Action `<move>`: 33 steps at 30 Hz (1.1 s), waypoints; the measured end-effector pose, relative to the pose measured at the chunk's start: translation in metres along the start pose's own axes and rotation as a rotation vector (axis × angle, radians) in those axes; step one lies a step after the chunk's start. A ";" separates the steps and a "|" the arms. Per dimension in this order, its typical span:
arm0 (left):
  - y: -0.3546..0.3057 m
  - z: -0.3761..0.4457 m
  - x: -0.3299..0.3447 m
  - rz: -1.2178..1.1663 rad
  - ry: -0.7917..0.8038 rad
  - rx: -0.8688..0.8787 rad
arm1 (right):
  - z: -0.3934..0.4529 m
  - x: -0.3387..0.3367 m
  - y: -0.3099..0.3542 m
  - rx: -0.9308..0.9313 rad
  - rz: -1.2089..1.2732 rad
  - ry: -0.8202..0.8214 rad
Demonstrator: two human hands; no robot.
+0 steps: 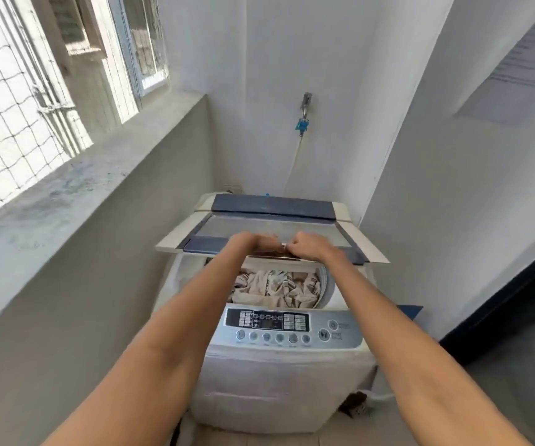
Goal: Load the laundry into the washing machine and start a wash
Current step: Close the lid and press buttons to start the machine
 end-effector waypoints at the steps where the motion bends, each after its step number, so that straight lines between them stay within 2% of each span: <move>1: 0.008 0.001 0.012 0.015 0.013 -0.001 | -0.007 0.013 0.003 -0.001 0.009 0.018; 8: 0.053 0.004 0.072 0.005 -0.040 -0.010 | -0.022 0.086 0.012 -0.017 0.050 0.146; 16: 0.076 0.016 0.097 -0.072 -0.133 -0.029 | -0.021 0.120 0.014 -0.044 -0.001 0.133; 20: 0.083 0.021 0.099 -0.092 -0.162 -0.036 | -0.017 0.129 0.013 -0.051 -0.006 0.098; 26: 0.085 0.025 0.097 -0.128 -0.206 -0.022 | -0.020 0.140 0.017 -0.043 -0.013 -0.103; 29: 0.088 0.016 0.108 -0.165 -0.361 0.019 | -0.028 0.149 0.023 0.027 0.024 -0.202; 33: 0.088 -0.004 0.135 -0.130 -0.747 0.186 | -0.050 0.162 0.035 0.068 0.147 -0.434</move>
Point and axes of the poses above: each hand's wrist, its own z-axis towards the middle knuckle, its own x-axis out of the palm, y = z × x, the point moved 3 cm from there along z, towards the middle knuckle, and after that the axes turned 15 degrees about -z, right-handed, at the moved point
